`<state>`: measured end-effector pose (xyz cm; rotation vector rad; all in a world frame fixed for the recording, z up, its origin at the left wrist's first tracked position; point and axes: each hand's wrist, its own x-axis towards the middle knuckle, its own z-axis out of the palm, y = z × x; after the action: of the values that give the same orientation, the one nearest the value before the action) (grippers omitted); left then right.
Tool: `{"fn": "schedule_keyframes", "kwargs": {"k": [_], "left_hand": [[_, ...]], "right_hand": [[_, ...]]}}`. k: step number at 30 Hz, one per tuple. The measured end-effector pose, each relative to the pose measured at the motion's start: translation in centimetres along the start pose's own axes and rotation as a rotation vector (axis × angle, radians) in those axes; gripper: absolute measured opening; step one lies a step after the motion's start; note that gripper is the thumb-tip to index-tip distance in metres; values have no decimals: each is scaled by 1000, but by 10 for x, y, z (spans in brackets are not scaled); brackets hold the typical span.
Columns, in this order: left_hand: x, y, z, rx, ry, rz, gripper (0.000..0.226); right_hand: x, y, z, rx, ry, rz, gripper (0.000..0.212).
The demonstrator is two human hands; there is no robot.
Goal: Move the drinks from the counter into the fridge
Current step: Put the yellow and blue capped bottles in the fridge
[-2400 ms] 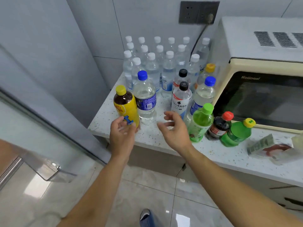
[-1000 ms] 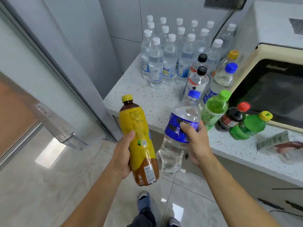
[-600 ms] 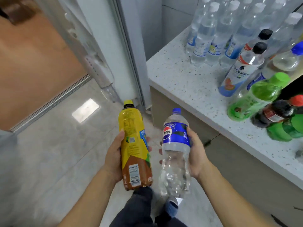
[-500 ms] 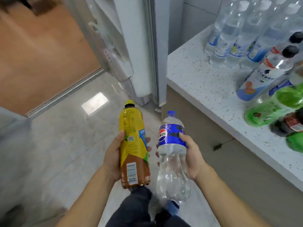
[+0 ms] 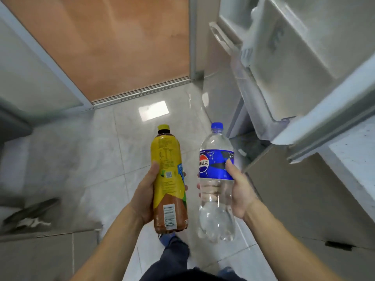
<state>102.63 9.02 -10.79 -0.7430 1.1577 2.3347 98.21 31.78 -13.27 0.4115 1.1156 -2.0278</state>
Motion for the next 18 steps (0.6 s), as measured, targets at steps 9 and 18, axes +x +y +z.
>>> {"fn": "schedule_keyframes", "kwargs": {"k": [9, 18], "left_hand": [[27, 109, -83, 106, 95, 81, 86], [119, 201, -109, 219, 118, 87, 86]], "right_hand": [[103, -15, 112, -246, 103, -16, 100], [223, -74, 139, -242, 126, -26, 85]]}}
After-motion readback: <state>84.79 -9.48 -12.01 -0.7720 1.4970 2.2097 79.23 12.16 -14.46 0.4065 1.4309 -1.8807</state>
